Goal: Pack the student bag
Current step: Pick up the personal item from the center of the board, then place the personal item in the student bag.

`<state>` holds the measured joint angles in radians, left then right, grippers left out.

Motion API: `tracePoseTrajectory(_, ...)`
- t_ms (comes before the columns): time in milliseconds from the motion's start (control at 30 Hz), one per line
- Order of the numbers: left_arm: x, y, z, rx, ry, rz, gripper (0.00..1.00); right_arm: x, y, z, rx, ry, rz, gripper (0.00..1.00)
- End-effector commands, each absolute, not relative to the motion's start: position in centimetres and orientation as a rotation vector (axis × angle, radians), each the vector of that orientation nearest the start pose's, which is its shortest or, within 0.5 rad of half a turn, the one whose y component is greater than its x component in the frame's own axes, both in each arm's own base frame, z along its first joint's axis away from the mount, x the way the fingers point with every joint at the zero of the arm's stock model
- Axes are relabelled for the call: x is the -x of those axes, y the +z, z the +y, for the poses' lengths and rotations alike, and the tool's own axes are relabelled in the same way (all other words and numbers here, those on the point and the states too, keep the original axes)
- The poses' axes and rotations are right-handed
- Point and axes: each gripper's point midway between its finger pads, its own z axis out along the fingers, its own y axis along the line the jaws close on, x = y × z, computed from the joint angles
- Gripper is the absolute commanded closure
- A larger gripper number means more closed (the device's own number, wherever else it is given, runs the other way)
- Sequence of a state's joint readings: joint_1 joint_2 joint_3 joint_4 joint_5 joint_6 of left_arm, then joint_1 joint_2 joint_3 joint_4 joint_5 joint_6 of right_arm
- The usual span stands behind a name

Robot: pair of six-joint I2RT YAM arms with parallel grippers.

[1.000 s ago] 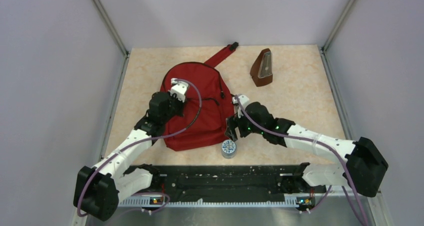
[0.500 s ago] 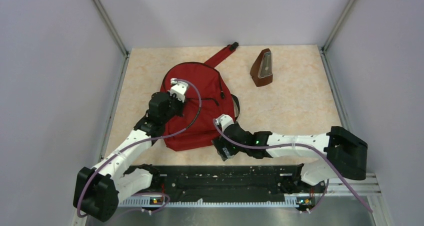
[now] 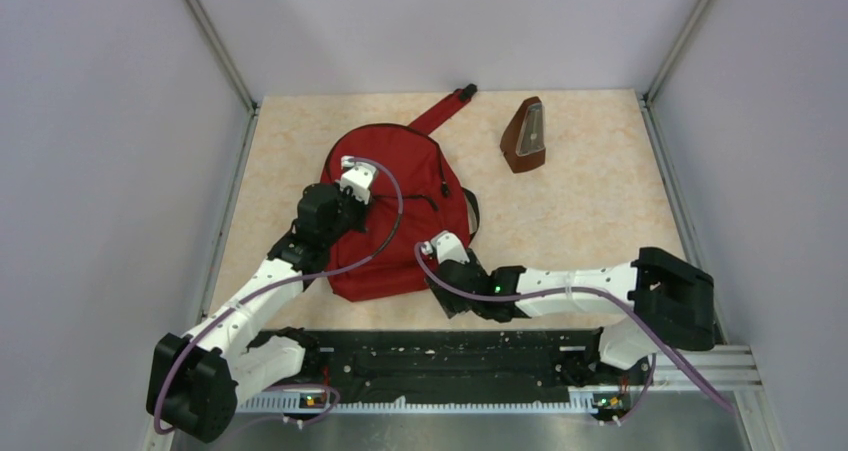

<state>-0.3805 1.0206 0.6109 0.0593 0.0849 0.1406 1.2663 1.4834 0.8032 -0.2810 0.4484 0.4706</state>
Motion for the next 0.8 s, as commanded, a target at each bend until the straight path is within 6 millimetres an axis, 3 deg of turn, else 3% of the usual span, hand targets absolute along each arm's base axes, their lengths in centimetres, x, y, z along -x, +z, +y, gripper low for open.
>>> tracePoseTrajectory(0, -32.7, 19.5, -13.8, -0.52, -0.238, 1.758, 1.0, -17.8, 9.7, 28.7, 0.673, 0.129, 2.177, 0.98)
tracePoseTrajectory(100, -32.7, 19.5, -13.8, -0.523, -0.242, 1.756, 1.0, -19.2, 13.1, 28.2, 0.627, 0.176, 2.114, 1.0)
tracePoseTrajectory(267, -32.5, 19.6, -14.0, -0.529, -0.254, 1.752, 1.0, -23.1, 19.2, 28.8, 0.521, 0.402, 1.983, 1.0)
tracePoseTrajectory(433, -32.4, 19.6, -14.2, -0.535, -0.264, 1.748, 1.0, -28.2, 22.7, 30.9, 0.487, 0.583, 1.882, 1.0)
tracePoseTrajectory(533, -32.4, 19.7, -14.2, -0.536, -0.265, 1.745, 1.0, -31.9, 24.0, 32.0, 0.475, 0.679, 1.84, 1.0)
tracePoseTrajectory(633, -32.3, 19.7, -14.2, -0.538, -0.266, 1.742, 1.0, -34.2, 24.8, 34.2, 0.527, 0.768, 1.801, 1.0)
tracePoseTrajectory(767, -32.3, 19.6, -14.2, -0.538, -0.267, 1.745, 1.0, -37.2, 23.9, 37.3, 0.614, 0.832, 1.826, 1.0)
